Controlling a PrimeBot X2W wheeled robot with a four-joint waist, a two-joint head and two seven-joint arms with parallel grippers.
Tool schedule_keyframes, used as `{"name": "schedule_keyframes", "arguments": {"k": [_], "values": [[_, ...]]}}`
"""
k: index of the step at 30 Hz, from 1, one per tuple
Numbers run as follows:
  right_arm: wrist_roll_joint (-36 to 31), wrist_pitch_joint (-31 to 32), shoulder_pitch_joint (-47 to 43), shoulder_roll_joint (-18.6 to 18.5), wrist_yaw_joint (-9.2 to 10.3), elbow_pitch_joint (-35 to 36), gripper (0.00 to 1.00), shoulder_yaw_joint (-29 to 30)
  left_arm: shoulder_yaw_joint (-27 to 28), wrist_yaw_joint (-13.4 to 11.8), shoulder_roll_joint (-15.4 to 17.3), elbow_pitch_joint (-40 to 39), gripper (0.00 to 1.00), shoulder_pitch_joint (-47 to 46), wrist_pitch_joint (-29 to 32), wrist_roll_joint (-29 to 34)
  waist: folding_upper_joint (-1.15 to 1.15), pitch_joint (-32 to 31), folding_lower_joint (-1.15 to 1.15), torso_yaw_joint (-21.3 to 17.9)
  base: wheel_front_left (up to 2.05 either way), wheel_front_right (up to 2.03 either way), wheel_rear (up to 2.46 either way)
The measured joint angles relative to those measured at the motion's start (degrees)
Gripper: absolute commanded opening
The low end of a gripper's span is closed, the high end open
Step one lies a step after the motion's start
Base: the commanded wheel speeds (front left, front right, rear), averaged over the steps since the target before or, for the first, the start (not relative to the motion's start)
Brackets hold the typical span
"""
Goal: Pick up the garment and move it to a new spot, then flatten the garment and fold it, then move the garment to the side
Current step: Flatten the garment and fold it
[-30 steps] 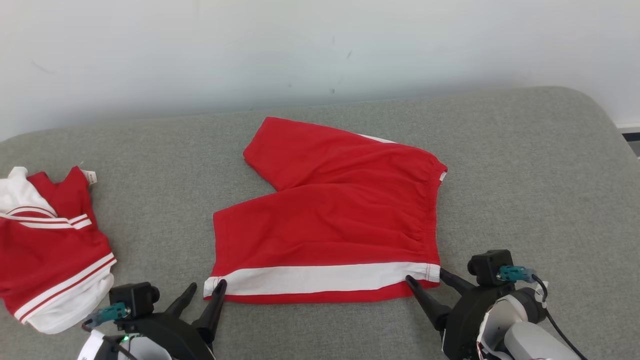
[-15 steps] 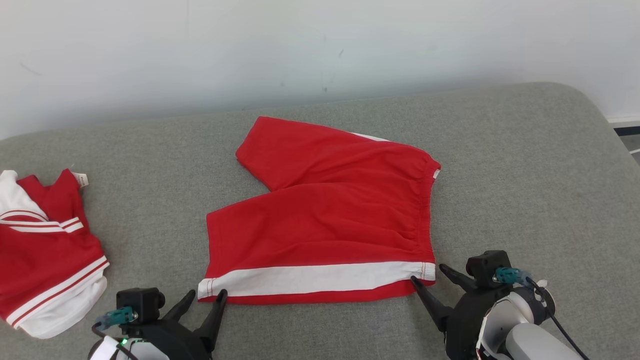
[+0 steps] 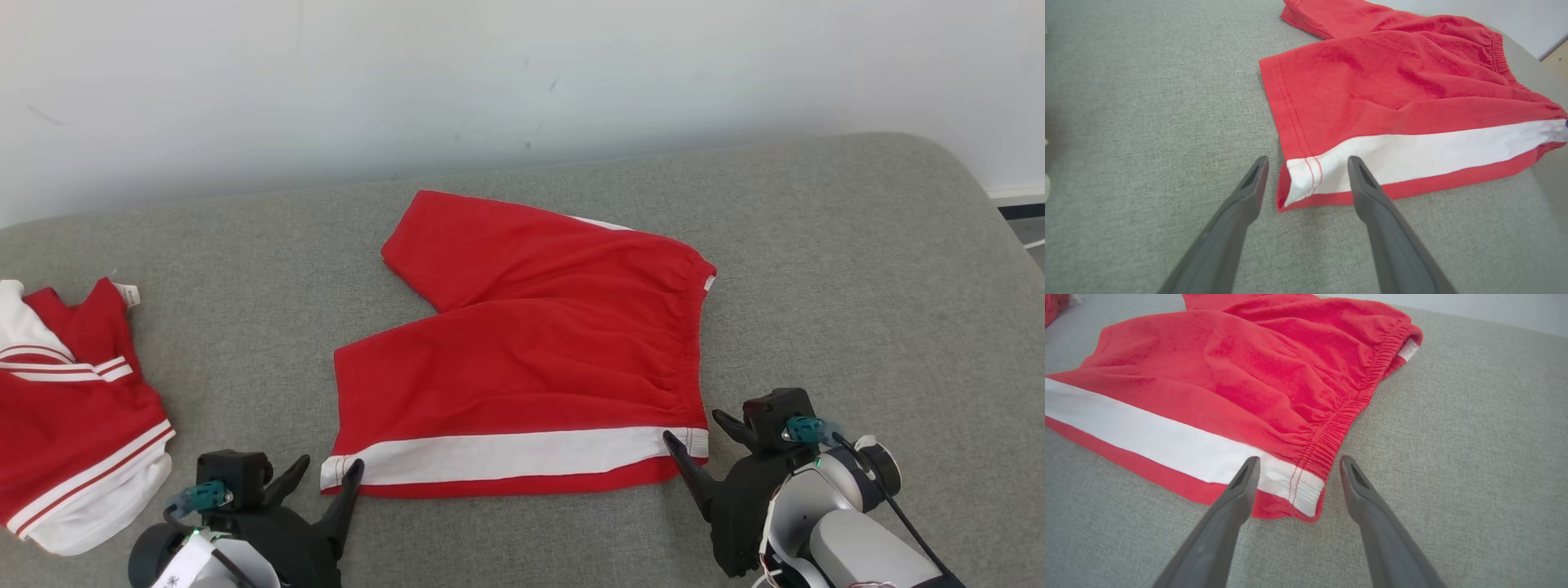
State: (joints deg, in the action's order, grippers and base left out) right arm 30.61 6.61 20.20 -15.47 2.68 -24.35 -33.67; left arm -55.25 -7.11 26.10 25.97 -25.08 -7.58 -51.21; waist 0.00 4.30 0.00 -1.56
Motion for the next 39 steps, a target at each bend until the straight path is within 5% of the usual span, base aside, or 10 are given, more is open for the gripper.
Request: {"name": "schedule_keyframes", "arguments": {"k": [19,20,21,22,23,24,39], "values": [[-0.4,6.9,0.0,1.6,3.45,0.1,1.00,0.2,3.4,0.0,-5.0,7.1,1.00,-0.6,4.7,7.6,0.00,0.6,0.00,0.3,0.00,0.00,0.00],[-0.5,7.5,0.0,1.8,3.46,0.0,0.80,0.2,3.4,0.0,-5.3,7.4,1.00,-1.0,5.0,8.0,0.00,0.7,0.00,0.4,0.00,0.00,0.00],[-0.5,8.0,0.1,2.0,3.46,-0.1,0.46,-0.1,3.8,0.0,-5.8,7.8,1.00,-1.5,5.1,8.2,0.00,0.8,0.00,0.4,0.00,0.00,0.00],[-0.5,8.1,0.1,2.2,3.46,-0.1,0.22,-0.1,3.8,0.0,-6.2,8.3,0.77,-1.8,5.6,8.7,0.00,0.9,0.00,0.5,0.00,0.00,0.00],[-0.5,8.1,0.2,2.5,3.67,-0.1,0.00,-0.1,3.9,0.0,-6.4,8.7,0.23,-2.1,6.0,9.4,0.00,1.0,0.00,0.5,0.00,0.00,0.00],[-0.6,8.6,0.3,2.6,3.80,-0.1,0.00,-0.2,4.3,0.0,-6.7,8.8,0.00,-2.2,6.0,10.0,0.01,1.0,0.00,0.6,0.00,0.00,0.00],[-3.0,10.0,0.7,1.2,3.97,0.6,0.00,0.5,6.8,0.0,-7.7,10.0,0.00,-2.2,7.4,14.6,0.01,0.4,0.00,0.9,0.00,0.00,0.00]]}}
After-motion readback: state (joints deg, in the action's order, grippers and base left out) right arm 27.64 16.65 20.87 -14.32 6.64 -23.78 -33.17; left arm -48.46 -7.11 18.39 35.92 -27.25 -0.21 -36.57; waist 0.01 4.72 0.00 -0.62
